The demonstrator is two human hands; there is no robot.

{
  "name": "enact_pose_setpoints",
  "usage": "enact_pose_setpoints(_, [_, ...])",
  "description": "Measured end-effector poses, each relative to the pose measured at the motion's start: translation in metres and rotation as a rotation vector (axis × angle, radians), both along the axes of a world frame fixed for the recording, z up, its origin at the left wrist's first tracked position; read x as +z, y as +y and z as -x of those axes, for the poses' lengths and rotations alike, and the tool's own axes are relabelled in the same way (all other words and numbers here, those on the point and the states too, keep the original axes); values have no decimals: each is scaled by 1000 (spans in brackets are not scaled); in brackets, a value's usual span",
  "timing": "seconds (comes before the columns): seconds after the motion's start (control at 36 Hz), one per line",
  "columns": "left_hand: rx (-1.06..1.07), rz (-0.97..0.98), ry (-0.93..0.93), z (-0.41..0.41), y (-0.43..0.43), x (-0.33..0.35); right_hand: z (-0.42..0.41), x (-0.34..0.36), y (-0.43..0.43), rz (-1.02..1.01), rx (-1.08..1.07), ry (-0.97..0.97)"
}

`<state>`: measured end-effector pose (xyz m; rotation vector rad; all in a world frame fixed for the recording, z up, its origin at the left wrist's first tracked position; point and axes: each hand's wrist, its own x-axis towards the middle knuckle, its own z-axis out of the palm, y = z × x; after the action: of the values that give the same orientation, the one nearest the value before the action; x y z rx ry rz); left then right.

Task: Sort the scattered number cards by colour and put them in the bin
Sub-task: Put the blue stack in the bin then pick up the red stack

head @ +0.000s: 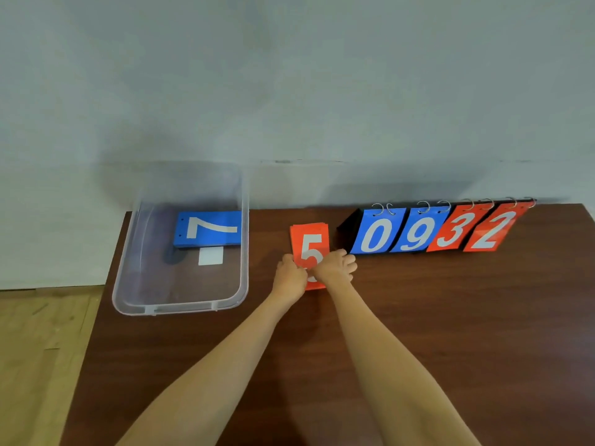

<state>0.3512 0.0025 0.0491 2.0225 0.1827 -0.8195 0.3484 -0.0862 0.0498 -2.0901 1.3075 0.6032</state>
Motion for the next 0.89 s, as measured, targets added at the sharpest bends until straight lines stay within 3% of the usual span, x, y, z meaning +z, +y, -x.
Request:
enact_pose_setpoints(0.11, [68,72,41,0,3,-2,-2,0,2,-4,-33,-33])
enact_pose_setpoints(0.22, [133,141,82,-1,8,-4,-2,2,9,-135,-76,-156])
enact_pose_setpoints(0.36, [70,150,129,-3,18,-1,4,8,10,-100,34,-227])
enact_pose_setpoints(0.42, [7,95,42,-3,20,4,8,12,8,67,189,-238])
enact_pose_setpoints(0.5, [-45,65,-236,3,20,10,20,18,6,403,443,-255])
enact_pose_setpoints(0.56, [-70,79,-392,7,18,9,29,17,6,524,535,-264])
enact_pose_setpoints(0.72, [-59,57,-523,10,13,5,56,6,8,565,701,-243])
enact_pose_setpoints(0.89, [-226,61,-539,-3,9,-3,59,7,11,535,667,-312])
